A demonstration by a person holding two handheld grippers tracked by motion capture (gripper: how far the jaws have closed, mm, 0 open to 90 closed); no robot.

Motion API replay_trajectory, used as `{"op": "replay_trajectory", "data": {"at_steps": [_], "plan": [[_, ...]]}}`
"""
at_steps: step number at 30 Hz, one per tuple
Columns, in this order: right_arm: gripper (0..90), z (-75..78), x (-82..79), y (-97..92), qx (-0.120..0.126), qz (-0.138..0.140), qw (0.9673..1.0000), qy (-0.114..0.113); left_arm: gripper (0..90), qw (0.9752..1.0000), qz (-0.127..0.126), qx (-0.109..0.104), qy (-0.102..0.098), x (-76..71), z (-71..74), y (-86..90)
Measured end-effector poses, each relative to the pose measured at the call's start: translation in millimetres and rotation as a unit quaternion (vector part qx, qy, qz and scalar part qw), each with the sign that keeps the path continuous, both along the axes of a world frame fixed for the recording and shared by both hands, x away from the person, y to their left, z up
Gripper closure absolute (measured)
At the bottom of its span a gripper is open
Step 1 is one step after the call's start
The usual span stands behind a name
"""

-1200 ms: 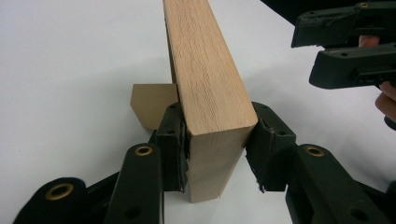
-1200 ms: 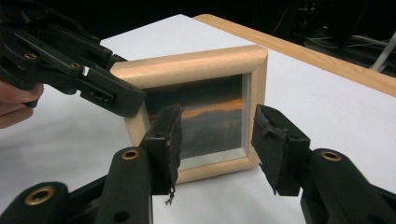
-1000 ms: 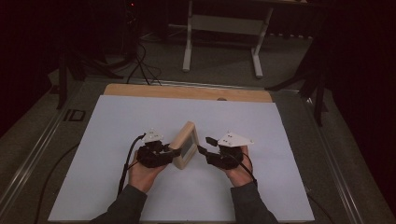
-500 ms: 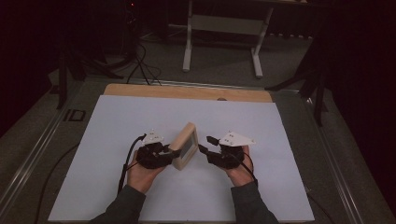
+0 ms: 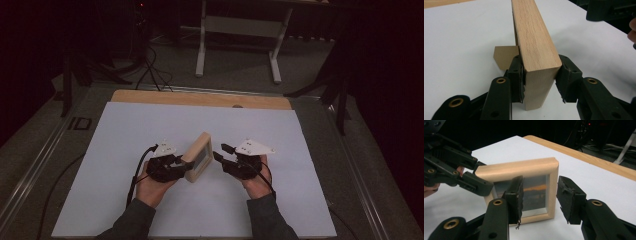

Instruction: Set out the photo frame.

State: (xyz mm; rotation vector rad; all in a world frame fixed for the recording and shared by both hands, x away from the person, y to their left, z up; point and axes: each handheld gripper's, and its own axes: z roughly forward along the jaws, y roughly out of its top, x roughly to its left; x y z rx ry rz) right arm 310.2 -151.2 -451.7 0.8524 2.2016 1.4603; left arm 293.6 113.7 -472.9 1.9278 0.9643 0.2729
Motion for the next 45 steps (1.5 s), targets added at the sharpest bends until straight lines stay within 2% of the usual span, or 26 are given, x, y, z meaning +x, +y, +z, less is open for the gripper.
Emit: {"op": "replay_trajectory", "data": {"at_steps": [11, 16, 29, 33, 45], "plan": [[58.7, 10.6, 9.1, 0.2, 0.016, -0.015, 0.9997, -0.007, 60.8, 0.9998, -0.010, 0.009, -0.012, -2.3, 0.0, -2.3], [60.1, 12.6, 14.8, 4.8, 0.012, -0.018, 0.9997, -0.008, 60.7, 0.9996, -0.017, 0.015, -0.016, -3.4, 0.5, -3.0], [89.4, 16.6, 27.4, 17.1, 0.010, -0.024, 0.9995, -0.015, 60.8, 0.9989, -0.027, 0.028, -0.028, -7.6, 0.8, -5.3], [89.7, 16.2, 32.6, 24.9, 0.000, -0.018, 0.9997, -0.015, 60.8, 0.9984, -0.033, 0.032, -0.032, -9.2, 0.9, -5.7], [89.8, 8.9, 46.6, 41.4, -0.011, -0.019, 0.9998, -0.003, 60.7, 0.9982, -0.036, 0.033, -0.035, -10.5, 0.3, -5.7]]}}
